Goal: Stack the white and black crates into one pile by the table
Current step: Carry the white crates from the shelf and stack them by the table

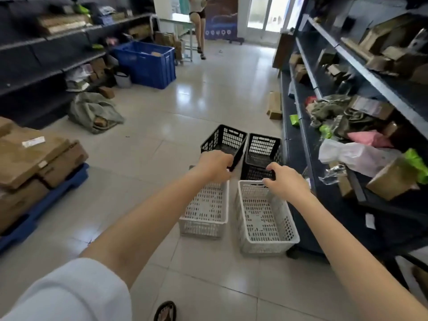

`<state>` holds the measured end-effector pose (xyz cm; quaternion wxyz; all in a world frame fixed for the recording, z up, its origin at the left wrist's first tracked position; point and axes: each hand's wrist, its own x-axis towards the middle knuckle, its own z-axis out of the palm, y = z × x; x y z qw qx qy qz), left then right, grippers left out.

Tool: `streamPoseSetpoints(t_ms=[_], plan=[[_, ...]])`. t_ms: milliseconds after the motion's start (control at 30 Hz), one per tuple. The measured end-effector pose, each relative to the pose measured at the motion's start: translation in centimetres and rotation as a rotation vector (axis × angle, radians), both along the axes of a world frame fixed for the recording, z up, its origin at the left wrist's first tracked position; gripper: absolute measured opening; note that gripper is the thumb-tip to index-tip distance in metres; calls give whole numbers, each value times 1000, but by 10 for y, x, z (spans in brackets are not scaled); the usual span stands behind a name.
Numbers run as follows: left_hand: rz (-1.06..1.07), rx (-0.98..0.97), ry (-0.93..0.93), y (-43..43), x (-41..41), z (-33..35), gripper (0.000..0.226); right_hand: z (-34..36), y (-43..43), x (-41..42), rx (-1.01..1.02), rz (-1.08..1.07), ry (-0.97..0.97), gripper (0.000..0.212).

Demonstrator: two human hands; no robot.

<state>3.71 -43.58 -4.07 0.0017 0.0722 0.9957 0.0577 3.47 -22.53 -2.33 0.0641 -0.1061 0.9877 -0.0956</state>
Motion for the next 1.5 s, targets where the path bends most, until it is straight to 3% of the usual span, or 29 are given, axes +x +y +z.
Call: streamPoseSetpoints(t_ms=[267, 600, 800, 1133, 1500], plan=[[184, 5, -49, -173, 28, -17, 36, -39, -159, -8, 19, 98, -76, 39], [104, 19, -167, -328, -29, -59, 39, -79, -275, -53, -32, -134, -186, 47], [-34, 32, -235, -363, -119, -81, 36, -110, -305, -110, -68, -299, -222, 46], [-288, -134, -304, -382, -303, -107, 36, -128, -322, -234, -152, -530, -221, 41], [-731, -287, -320, -345, -505, -161, 28, -193, -345, -297, -224, -963, -175, 38]])
